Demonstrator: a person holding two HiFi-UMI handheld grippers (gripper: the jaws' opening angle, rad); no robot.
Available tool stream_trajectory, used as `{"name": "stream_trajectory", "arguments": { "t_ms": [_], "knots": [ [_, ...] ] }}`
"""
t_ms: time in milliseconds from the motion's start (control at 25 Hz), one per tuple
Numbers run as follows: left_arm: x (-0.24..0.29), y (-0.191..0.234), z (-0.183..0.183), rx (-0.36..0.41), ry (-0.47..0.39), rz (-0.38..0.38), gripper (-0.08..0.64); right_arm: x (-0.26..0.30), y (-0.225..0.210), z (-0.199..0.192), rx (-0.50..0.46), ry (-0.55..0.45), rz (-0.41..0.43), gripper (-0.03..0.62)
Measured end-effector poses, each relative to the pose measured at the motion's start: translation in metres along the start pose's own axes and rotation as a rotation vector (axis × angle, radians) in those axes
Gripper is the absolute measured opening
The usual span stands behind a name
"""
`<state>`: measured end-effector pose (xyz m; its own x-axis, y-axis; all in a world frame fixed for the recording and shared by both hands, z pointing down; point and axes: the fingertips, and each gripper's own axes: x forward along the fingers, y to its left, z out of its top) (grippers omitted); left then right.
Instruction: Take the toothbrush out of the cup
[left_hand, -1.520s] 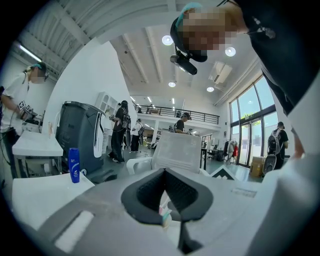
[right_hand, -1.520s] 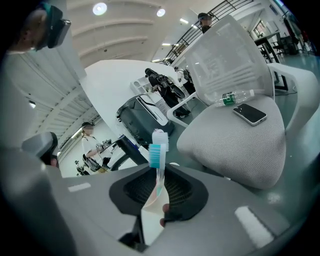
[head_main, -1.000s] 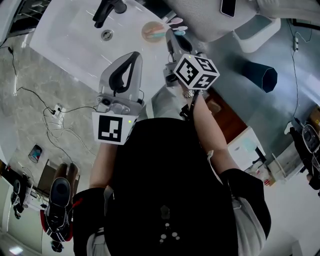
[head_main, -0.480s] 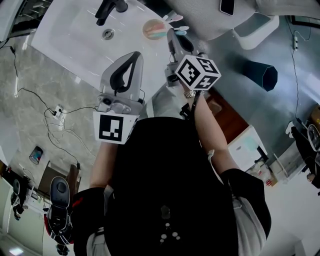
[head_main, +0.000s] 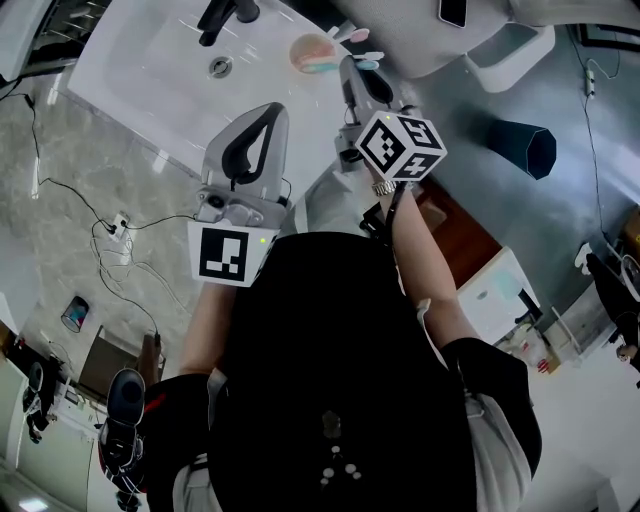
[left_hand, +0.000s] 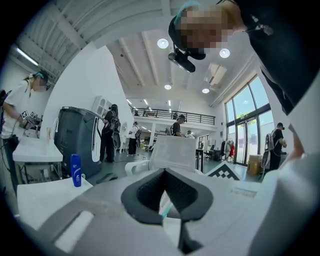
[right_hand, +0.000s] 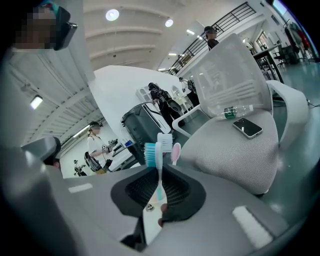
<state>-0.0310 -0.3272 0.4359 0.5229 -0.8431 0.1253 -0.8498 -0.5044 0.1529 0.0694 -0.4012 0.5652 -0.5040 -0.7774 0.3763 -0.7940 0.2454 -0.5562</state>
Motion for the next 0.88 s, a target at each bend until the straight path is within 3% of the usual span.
{"name": "stream_trajectory", "arguments": {
  "t_ms": [880],
  "knots": [
    [-0.046, -0.022, 0.018, 0.018, -0.047, -0.052, 0.002, -0.053, 0.036, 0.036, -0.070, -0.108, -0.008, 0.025]
  ]
}}
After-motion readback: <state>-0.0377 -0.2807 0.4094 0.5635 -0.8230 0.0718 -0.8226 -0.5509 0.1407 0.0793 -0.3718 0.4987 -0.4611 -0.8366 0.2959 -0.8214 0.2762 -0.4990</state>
